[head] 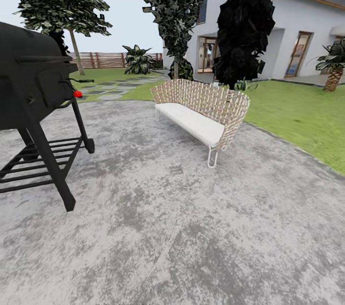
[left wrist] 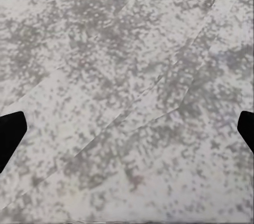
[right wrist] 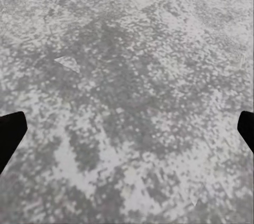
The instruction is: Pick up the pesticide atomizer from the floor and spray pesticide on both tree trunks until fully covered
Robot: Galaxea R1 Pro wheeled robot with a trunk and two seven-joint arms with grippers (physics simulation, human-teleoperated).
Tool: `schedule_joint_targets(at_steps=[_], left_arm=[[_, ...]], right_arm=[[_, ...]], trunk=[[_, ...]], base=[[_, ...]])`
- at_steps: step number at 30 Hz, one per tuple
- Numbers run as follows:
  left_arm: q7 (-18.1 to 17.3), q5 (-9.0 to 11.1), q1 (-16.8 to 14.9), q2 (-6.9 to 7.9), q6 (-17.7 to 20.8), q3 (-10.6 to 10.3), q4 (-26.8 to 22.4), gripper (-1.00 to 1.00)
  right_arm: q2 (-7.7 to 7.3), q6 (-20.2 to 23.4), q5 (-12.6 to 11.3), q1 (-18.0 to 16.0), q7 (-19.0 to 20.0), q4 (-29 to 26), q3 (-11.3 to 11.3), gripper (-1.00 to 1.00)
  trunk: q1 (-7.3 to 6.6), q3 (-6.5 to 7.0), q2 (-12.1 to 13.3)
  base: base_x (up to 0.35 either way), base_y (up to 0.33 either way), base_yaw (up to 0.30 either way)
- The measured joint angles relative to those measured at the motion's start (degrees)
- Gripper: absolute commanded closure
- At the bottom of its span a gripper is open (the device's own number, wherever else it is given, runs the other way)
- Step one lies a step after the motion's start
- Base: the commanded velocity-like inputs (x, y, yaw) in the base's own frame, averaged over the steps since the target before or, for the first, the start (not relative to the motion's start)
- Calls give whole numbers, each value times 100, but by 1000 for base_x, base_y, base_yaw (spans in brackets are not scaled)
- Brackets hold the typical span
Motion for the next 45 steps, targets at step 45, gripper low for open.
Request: schedule_joint_targets(at_steps=[45], left_arm=[[-1, 1, 2, -4, -2, 0, -4, -100]], right_arm=[[1, 0, -4, 0, -7, -7, -13, -100]], trunk=[[0, 0, 0]], base=[[0, 0, 277]])
